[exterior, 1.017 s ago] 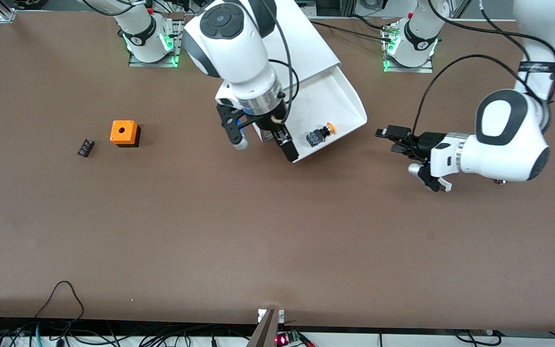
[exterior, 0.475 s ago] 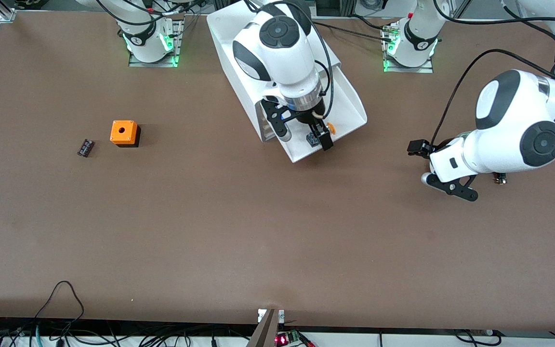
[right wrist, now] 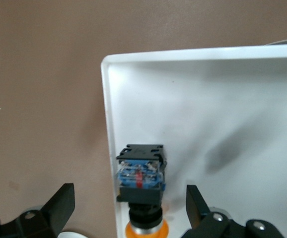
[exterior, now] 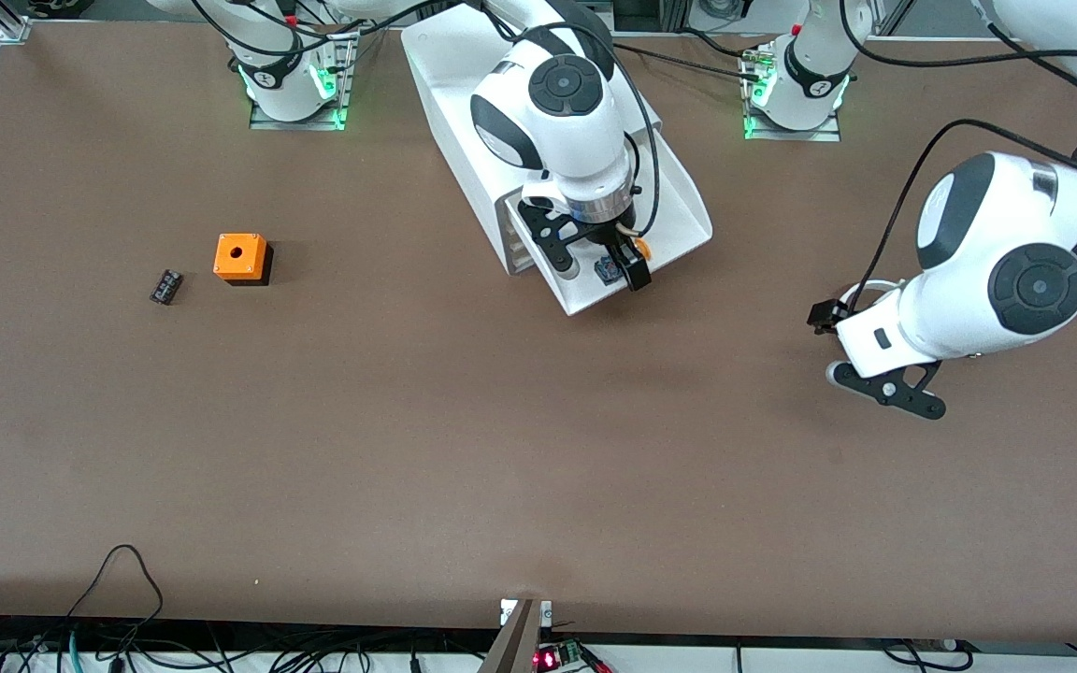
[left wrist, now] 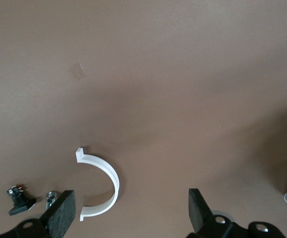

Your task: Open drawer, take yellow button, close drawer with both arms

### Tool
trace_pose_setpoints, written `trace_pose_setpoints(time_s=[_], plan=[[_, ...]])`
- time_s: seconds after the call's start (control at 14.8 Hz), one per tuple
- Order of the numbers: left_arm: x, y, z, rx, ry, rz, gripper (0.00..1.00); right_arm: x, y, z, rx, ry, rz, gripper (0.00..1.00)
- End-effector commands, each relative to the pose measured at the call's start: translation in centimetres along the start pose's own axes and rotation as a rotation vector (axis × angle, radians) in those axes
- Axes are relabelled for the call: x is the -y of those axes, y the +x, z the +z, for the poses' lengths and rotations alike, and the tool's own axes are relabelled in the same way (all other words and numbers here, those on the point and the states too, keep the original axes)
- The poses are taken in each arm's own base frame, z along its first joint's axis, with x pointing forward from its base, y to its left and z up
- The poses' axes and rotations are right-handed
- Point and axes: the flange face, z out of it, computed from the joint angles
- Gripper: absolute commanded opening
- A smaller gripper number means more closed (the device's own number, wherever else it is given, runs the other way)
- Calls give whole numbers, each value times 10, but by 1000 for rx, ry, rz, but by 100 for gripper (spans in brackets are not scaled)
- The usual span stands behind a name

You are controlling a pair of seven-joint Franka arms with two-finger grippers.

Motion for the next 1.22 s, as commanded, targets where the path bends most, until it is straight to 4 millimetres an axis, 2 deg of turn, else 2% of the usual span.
trace_pose_setpoints(time_s=[0.0,0.14,0.2,0.34,0.41,0.47,0.68,0.95,1.02,1.15], plan=[[2,11,0,-2,13,-9,100,-5,-3,5,-22,-11,-32,94],[1,12,1,-1,13,-9,100,-6,-3,6,-22,-18,-41,73],[2,11,1,-1,12,-10,100,-6,-3,6,-21,-20,-40,58],[2,12,1,-1,8,-20,100,-5,-1,5,-16,-20,-36,18],[3,11,1,-1,6,-47,100,-4,-1,3,-14,-18,-35,4],[3,11,0,-3,7,-89,100,-4,-2,1,-13,-15,-36,0],[1,11,1,0,6,-158,100,-6,-5,-3,-24,-22,-45,0],[0,12,2,-1,-16,-158,100,4,-9,-48,-26,-20,-79,0],[-2,12,2,-1,-32,-153,100,5,-6,-49,-31,-33,-104,0],[-4,12,-4,-12,-32,-142,100,10,4,-77,-27,-2,-156,0]])
